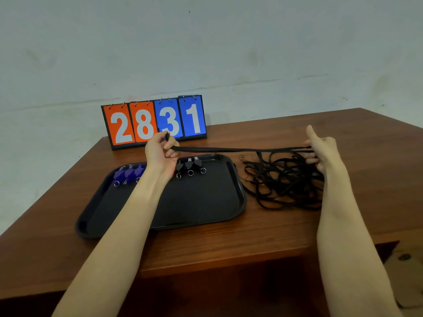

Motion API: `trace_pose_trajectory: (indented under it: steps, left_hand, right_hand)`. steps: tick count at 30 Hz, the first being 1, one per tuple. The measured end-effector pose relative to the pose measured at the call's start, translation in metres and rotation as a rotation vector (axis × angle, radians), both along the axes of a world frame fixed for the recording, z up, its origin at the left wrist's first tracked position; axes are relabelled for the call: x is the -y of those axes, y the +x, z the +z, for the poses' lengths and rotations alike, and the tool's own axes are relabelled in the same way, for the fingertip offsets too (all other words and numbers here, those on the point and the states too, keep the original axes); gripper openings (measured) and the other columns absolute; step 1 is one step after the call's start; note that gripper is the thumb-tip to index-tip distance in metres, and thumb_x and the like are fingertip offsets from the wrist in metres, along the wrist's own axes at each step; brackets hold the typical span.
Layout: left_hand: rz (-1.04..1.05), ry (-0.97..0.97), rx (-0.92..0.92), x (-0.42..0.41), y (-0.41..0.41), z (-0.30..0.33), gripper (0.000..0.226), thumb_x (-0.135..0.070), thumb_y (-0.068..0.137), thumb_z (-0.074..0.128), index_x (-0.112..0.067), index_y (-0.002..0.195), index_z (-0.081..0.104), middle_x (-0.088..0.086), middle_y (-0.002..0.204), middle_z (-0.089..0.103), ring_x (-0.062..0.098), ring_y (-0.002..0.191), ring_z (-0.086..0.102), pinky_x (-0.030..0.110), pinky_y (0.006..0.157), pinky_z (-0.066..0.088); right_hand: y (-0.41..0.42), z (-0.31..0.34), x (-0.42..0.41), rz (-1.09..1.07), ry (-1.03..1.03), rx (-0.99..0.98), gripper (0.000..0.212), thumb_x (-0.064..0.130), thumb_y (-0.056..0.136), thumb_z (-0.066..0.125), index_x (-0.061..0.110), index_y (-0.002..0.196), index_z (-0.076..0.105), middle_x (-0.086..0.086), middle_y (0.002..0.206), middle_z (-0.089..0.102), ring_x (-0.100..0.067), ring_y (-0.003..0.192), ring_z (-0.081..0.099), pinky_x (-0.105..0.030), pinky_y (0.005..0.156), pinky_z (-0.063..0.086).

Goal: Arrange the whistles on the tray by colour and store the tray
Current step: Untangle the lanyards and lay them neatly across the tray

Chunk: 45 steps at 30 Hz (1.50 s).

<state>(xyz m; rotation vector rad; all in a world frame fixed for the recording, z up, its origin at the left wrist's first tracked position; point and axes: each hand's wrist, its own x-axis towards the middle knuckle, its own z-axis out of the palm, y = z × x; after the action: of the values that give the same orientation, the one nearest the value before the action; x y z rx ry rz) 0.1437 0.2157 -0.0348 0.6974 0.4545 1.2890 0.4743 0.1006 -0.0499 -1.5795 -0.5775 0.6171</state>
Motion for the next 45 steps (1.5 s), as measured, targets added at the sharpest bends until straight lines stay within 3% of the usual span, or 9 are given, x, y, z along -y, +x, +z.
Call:
trace_pose_trajectory:
  steps: [4, 8, 15, 19, 24, 28, 37, 42, 45]
  left_hand:
    - [0.058, -0.027, 0.058, -0.003, -0.007, 0.003, 0.029, -0.01, 0.095, 0.041, -0.017, 0.067, 0.038, -0.007, 0.047, 0.029, 0.005, 0.037, 0.023, 0.014, 0.037, 0.021]
    - [0.061, -0.036, 0.09, -0.005, -0.01, 0.005, 0.029, -0.012, 0.093, 0.042, -0.017, 0.066, 0.037, -0.007, 0.044, 0.029, 0.006, 0.037, 0.021, 0.017, 0.04, 0.024]
    - [0.014, -0.001, 0.043, 0.0, -0.007, 0.005, 0.027, -0.013, 0.093, 0.041, -0.017, 0.066, 0.04, -0.008, 0.044, 0.029, 0.006, 0.036, 0.02, 0.018, 0.041, 0.021]
    - [0.031, 0.012, 0.041, -0.001, -0.008, 0.007, 0.027, -0.013, 0.094, 0.042, -0.017, 0.067, 0.04, -0.008, 0.044, 0.03, 0.006, 0.037, 0.021, 0.018, 0.043, 0.022]
    - [0.049, 0.0, 0.08, -0.006, -0.012, 0.007, 0.025, -0.013, 0.093, 0.044, -0.016, 0.068, 0.042, -0.007, 0.046, 0.03, 0.006, 0.038, 0.021, 0.017, 0.042, 0.025]
    - [0.06, -0.01, 0.082, -0.008, -0.013, 0.007, 0.025, -0.013, 0.093, 0.044, -0.015, 0.068, 0.044, -0.007, 0.046, 0.031, 0.006, 0.038, 0.022, 0.017, 0.041, 0.024]
    - [0.133, -0.07, 0.097, -0.014, -0.02, 0.008, 0.021, -0.012, 0.093, 0.045, -0.015, 0.072, 0.043, -0.006, 0.048, 0.032, 0.005, 0.039, 0.023, 0.016, 0.038, 0.022]
    - [0.146, -0.058, 0.087, -0.013, -0.021, 0.007, 0.02, -0.011, 0.093, 0.045, -0.014, 0.073, 0.044, -0.006, 0.047, 0.035, 0.006, 0.037, 0.024, 0.016, 0.038, 0.025]
    - [0.15, -0.051, 0.079, -0.014, -0.021, 0.008, 0.019, -0.011, 0.092, 0.044, -0.013, 0.073, 0.045, -0.006, 0.047, 0.035, 0.006, 0.037, 0.025, 0.016, 0.038, 0.025]
  right_hand:
    - [0.003, -0.003, -0.003, -0.034, -0.073, 0.229, 0.06, 0.056, 0.096, 0.035, 0.004, 0.098, 0.065, -0.006, 0.092, 0.062, -0.02, 0.081, 0.057, -0.036, 0.078, 0.045]
    - [0.01, -0.009, -0.004, -0.115, -0.228, 0.342, 0.067, 0.058, 0.096, 0.025, 0.005, 0.104, 0.065, -0.01, 0.103, 0.06, -0.026, 0.093, 0.053, -0.04, 0.086, 0.039]
    - [-0.007, -0.009, -0.016, -0.077, -0.449, 0.794, 0.048, 0.033, 0.091, 0.058, 0.011, 0.131, 0.046, -0.022, 0.141, 0.035, -0.041, 0.131, 0.032, -0.05, 0.108, 0.024]
    - [-0.042, 0.005, -0.021, 0.368, -0.066, 0.797, 0.033, 0.019, 0.086, 0.066, 0.02, 0.119, 0.062, -0.001, 0.121, 0.058, -0.019, 0.112, 0.054, -0.035, 0.097, 0.043]
    - [-0.068, 0.004, -0.029, 0.804, -0.239, 0.843, 0.023, 0.026, 0.071, 0.082, 0.017, 0.091, 0.076, 0.008, 0.101, 0.065, -0.002, 0.087, 0.057, -0.018, 0.074, 0.04]
    - [-0.07, -0.003, -0.034, 0.839, -0.309, 0.851, 0.02, 0.03, 0.066, 0.085, 0.022, 0.083, 0.077, 0.001, 0.112, 0.065, -0.013, 0.108, 0.054, -0.035, 0.097, 0.041]
    - [-0.059, 0.0, -0.031, 0.777, -0.214, 0.808, 0.007, 0.017, 0.083, 0.072, 0.011, 0.079, 0.074, 0.002, 0.086, 0.069, -0.007, 0.082, 0.061, -0.027, 0.079, 0.046]
    - [-0.069, 0.0, -0.027, 0.828, -0.18, 0.781, 0.017, 0.02, 0.079, 0.076, 0.007, 0.089, 0.073, 0.0, 0.095, 0.068, 0.0, 0.074, 0.064, -0.015, 0.067, 0.047]
    - [-0.079, -0.005, -0.034, 0.794, -0.119, 0.827, 0.023, 0.033, 0.075, 0.079, 0.018, 0.092, 0.072, 0.005, 0.1, 0.066, -0.007, 0.095, 0.06, -0.024, 0.083, 0.043]
